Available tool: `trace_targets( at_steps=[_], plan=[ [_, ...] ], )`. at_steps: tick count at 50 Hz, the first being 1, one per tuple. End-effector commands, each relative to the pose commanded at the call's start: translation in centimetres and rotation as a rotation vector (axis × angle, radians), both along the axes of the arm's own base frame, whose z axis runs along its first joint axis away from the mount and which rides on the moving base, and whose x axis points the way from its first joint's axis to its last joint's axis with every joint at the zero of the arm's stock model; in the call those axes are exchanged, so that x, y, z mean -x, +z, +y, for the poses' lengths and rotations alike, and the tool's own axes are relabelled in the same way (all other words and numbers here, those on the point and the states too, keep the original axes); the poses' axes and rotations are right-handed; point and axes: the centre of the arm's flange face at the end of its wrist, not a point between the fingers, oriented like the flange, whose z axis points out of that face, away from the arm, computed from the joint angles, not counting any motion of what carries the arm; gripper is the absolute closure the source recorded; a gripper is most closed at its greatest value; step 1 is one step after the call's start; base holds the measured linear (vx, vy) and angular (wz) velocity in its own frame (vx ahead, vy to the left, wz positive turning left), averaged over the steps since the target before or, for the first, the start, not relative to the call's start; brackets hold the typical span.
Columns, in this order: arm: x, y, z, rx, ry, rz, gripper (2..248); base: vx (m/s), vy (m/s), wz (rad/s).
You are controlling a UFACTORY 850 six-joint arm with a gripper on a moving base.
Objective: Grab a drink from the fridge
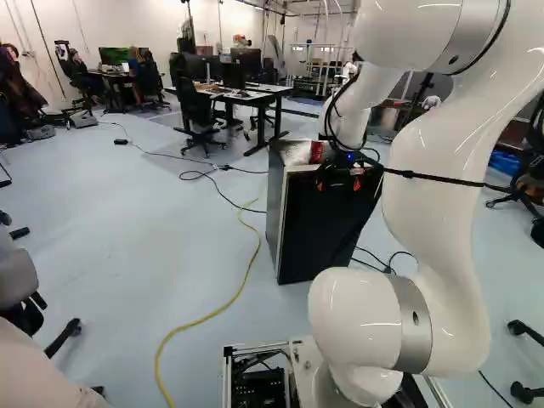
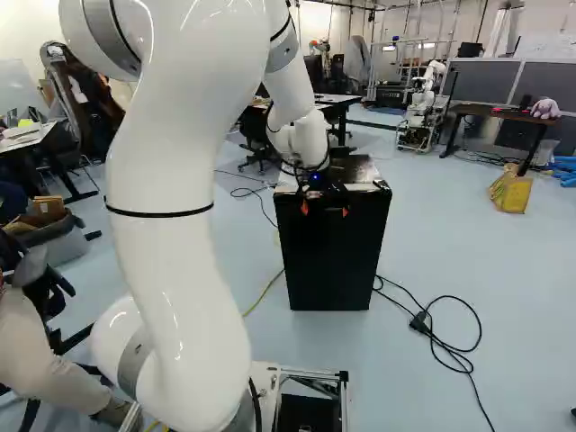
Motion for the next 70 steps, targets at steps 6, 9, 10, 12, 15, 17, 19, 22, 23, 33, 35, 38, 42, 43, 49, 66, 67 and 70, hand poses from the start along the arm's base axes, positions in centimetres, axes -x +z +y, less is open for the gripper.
trace_targets(
  at_steps=[6,9,10,12,15,17,19,22,23,33,35,38,42,43,49,66,67,70],
  plan=[
    [-0.07,0.02,-0.01,0.002,0.001,-0.007,3,0.000,0.000,0.000],
    [-0.10,0.02,-0.02,0.002,0.001,-0.011,3,0.000,0.000,0.000],
    [-0.11,0.03,-0.02,0.003,0.001,-0.012,3,0.000,0.000,0.000],
    [-0.13,0.03,-0.02,0.003,0.001,-0.015,3,0.000,0.000,0.000],
    [-0.16,0.04,-0.03,0.004,0.002,-0.019,3,0.000,0.000,0.000],
    [-0.19,0.05,-0.04,0.004,0.002,-0.021,3,0.000,0.000,0.000],
    [-0.21,0.05,-0.04,0.005,0.002,-0.024,3,0.000,0.000,0.000],
    [-0.24,0.06,-0.04,0.006,0.003,-0.027,3,0.000,0.000,0.000],
    [-0.25,0.06,-0.05,0.006,0.003,-0.029,3,0.000,0.000,0.000],
    [-0.36,0.09,-0.07,0.009,0.004,-0.041,3,0.000,0.000,0.000],
    [-0.38,0.10,-0.07,0.009,0.004,-0.044,3,0.000,0.000,0.000],
    [-0.42,0.11,-0.08,0.010,0.004,-0.047,3,0.000,0.000,0.000],
    [-0.46,0.12,-0.08,0.011,0.005,-0.052,3,0.000,0.000,0.000],
    [-0.47,0.12,-0.09,0.011,0.005,-0.054,3,0.000,0.000,0.000],
    [-0.54,0.14,-0.10,0.013,0.006,-0.061,3,0.000,0.000,0.000],
    [-0.70,0.19,-0.13,0.017,0.007,-0.080,3,0.000,0.000,0.000],
    [-0.69,0.20,-0.13,0.017,0.007,-0.080,3,0.000,0.000,0.000],
    [-0.59,0.20,-0.09,0.017,0.008,-0.080,3,0.000,0.000,0.000]
  ],
)
